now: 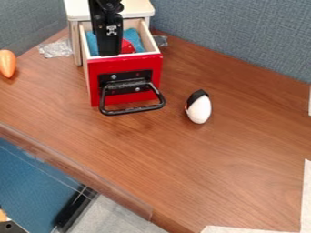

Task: Take the red thing and placed it on the lower center of the table

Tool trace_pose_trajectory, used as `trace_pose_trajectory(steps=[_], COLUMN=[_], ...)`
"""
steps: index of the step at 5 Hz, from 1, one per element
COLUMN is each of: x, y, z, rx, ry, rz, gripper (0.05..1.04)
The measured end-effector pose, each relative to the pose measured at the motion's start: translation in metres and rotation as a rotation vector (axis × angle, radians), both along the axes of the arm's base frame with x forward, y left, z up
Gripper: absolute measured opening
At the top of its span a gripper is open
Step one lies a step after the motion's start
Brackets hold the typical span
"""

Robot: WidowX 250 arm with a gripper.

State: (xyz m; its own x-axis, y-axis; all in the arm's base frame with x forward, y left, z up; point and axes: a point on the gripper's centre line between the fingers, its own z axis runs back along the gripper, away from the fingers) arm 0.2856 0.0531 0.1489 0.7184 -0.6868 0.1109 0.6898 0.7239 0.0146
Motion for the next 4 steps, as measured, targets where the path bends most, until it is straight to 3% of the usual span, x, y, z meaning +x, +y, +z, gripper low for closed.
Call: trace_pose_trajectory(steps=[1, 4], x=[0.001, 0.060], y=[0.000, 0.030], z=[-0.009, -0.042], rx=[-0.008, -0.038], ry=[0.030, 0.015], rz=[0.008, 0.339], gripper=[1.001, 1.001])
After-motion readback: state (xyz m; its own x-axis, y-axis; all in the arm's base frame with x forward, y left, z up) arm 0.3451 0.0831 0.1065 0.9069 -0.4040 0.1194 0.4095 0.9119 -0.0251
